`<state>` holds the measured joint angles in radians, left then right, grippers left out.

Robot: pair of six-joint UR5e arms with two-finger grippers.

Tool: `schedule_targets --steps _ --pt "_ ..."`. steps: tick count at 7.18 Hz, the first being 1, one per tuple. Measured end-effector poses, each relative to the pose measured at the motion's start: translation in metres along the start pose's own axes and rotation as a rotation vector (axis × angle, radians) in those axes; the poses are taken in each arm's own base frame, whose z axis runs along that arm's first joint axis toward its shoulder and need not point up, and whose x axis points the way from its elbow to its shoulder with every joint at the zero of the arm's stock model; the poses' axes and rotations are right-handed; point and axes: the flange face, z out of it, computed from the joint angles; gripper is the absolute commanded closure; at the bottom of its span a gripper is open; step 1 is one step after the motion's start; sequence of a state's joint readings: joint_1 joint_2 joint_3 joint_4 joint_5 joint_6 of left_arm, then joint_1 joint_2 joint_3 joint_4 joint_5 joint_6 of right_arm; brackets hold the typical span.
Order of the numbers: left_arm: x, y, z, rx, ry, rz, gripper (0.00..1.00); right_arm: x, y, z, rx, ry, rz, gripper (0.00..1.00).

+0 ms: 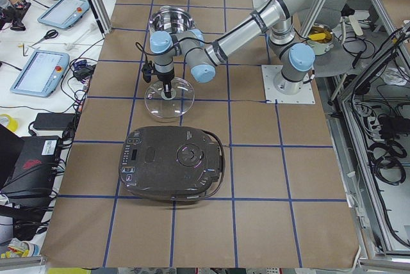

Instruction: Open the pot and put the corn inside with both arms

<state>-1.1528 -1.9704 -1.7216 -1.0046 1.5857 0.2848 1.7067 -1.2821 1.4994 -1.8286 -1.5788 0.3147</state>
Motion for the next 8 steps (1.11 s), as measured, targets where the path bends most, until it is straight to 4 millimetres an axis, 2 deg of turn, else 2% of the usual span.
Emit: schedule_targets --steps 1,2,3,4,6,7,8 --pt "0.012 0.003 0.003 -0.006 0.0 -0.004 1.0 -0.056 -0.006 -0.017 0.024 -0.005 -0.005 1.0" --pt "0.032 0.007 0.003 -0.01 0.001 -0.001 1.0 -0.115 -0.005 -0.015 0.042 0.005 -0.017 1.0" --pt "0.044 0.01 0.006 -0.015 0.003 0.014 1.0 -0.162 -0.002 -0.004 0.061 0.019 -0.032 1.0" --pt "0.046 0.01 0.008 -0.018 0.003 0.033 1.0 -0.188 -0.001 0.003 0.075 0.027 -0.05 1.0" --pt "0.031 0.009 0.011 -0.014 0.002 0.038 1.0 -0.205 0.002 0.014 0.079 0.036 -0.078 1.0" --pt "0.023 0.009 0.013 -0.015 0.003 0.033 1.0 -0.209 0.0 0.022 0.074 0.035 -0.085 0.97" --pt "0.019 0.01 0.015 -0.018 0.003 0.03 1.0 -0.214 -0.001 0.031 0.074 0.033 -0.095 0.18"
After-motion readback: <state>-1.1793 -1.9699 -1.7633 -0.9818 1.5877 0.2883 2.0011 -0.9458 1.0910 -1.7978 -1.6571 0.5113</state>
